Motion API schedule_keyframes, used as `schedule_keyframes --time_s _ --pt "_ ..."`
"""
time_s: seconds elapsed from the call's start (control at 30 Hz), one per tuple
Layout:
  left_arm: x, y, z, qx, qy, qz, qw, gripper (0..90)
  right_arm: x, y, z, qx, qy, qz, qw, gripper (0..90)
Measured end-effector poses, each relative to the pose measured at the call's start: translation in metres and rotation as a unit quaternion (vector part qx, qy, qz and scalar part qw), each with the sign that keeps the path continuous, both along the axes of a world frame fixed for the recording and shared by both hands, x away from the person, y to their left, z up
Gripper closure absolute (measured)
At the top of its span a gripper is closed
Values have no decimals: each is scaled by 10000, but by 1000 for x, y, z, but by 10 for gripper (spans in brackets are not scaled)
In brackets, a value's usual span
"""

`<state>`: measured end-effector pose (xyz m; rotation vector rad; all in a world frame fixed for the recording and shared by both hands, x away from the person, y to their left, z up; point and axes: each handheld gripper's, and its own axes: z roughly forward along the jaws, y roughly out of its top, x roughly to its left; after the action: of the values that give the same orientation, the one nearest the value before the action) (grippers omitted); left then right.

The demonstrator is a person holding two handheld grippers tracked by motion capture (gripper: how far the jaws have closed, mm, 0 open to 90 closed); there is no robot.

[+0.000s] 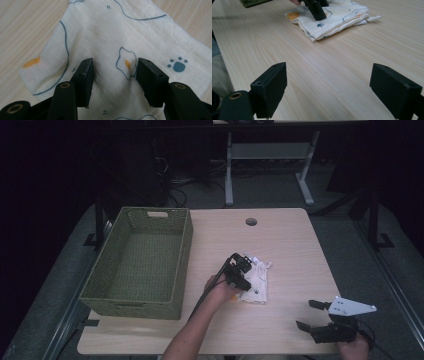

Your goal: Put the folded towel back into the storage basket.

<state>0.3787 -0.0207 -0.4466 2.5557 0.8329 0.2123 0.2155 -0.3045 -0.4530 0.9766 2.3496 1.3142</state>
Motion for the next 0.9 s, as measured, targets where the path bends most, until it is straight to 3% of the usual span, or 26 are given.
schedule_keyframes --time_s 0.2,0.53,0.9 --pt "2 -5 2 159 121 -5 9998 519 0 0 0 -40 -25 15 10000 137" --pt "9 -8 5 325 278 141 9990 641 0 0 0 -2 -18 -17 10000 136" --pt "13 -7 6 407 242 201 9987 770 0 -2 0 35 -41 -44 10000 136"
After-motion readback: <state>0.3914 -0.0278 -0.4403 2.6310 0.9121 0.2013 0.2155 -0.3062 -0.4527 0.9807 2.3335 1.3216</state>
